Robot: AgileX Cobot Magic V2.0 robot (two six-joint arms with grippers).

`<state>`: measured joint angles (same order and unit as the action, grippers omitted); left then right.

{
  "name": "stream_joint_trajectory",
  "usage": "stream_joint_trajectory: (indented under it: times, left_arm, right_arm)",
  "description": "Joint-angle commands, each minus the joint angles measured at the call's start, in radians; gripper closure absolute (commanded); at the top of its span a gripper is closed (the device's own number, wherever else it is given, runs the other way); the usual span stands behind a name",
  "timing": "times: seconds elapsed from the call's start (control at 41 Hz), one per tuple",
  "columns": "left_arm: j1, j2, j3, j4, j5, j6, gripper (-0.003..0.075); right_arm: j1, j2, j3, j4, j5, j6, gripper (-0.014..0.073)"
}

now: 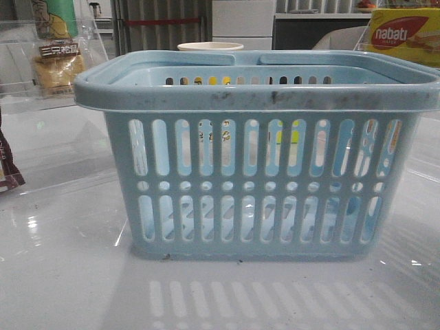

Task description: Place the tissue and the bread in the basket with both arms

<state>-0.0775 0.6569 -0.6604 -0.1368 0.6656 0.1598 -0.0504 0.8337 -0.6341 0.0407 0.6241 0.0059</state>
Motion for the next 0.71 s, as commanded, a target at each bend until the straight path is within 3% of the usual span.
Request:
stream_joint_trajectory:
  times: [0.0, 0.293, 0.683]
  left_arm:
    - [-0.007, 0.005, -0.030, -0.015, -0.072, -0.009, 0.0244]
    - [-0.007, 0.005, -0.030, -0.015, -0.072, -0.009, 0.0244]
    - [-0.007, 0.005, -0.030, -0.015, -0.072, -0.009, 0.0244]
  right_arm:
    - [-0.051, 0.048, -0.083, -0.018, -0.094, 0.014, 0.0074]
    - [-0.170, 0.286, -0.311, -0.015, -0.093, 0.014, 0.0074]
    - [-0.192, 0.635, -0.609, 0.015, -0.092, 0.014, 0.0074]
